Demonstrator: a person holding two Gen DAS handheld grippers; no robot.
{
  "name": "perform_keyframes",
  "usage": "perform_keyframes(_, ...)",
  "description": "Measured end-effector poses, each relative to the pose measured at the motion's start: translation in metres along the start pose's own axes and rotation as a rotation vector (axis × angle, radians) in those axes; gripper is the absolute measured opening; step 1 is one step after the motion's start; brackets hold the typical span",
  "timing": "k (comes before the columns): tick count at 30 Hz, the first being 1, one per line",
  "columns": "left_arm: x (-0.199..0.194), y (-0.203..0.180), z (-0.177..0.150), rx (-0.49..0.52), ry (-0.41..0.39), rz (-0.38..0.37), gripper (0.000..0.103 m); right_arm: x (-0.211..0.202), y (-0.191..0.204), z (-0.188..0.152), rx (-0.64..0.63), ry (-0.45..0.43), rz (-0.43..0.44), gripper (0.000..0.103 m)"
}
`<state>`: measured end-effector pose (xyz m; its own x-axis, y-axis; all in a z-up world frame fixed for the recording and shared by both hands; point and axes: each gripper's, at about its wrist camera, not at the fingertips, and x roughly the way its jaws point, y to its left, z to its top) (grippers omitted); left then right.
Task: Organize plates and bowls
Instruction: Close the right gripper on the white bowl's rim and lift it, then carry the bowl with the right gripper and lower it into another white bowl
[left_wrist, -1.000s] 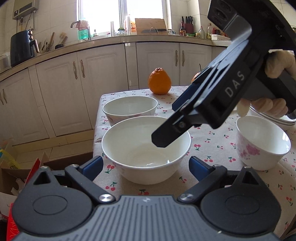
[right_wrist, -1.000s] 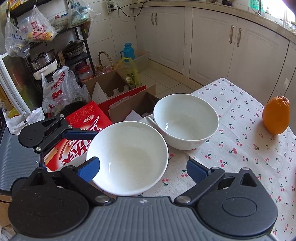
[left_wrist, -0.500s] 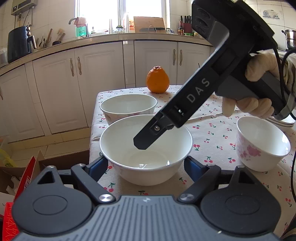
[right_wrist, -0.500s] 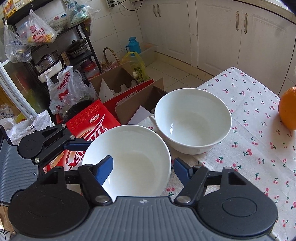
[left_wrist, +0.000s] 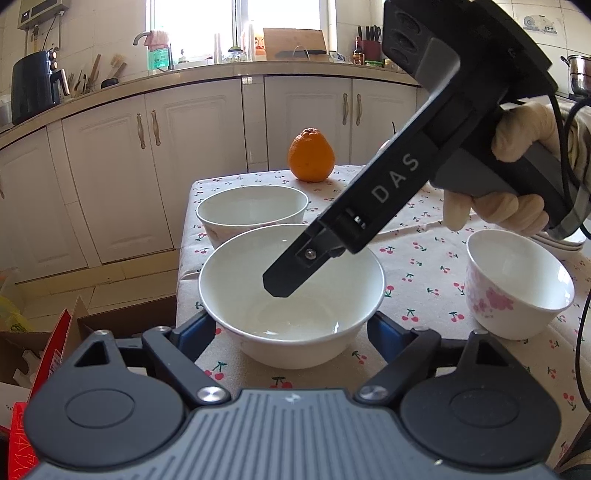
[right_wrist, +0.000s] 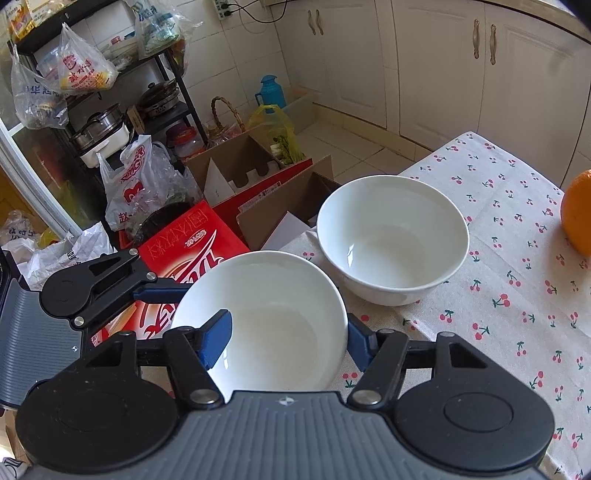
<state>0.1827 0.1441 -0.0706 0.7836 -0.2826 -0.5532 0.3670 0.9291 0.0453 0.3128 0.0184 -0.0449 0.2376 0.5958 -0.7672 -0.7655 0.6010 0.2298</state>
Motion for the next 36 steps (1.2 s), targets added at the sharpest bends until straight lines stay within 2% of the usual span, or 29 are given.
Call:
perform_keyframes(9, -0.020, -0.018, 0.012, 0.025, -0.009, -0.014, 0.089, -0.036, 0.009, -0.014, -0.015, -0.047, -0.006, 0.071)
perform_keyframes(20, -0.046, -0.058, 0.027, 0.063, -0.031, -0.057, 0.089, -0.089, 0.018, -0.047, -0.023, -0.093, -0.044, 0.071)
perform_keyframes(36, -0.038, -0.112, 0.041, 0.101, -0.044, -0.161, 0.089, -0.147, 0.003, -0.103, 0.037, -0.144, -0.140, 0.071)
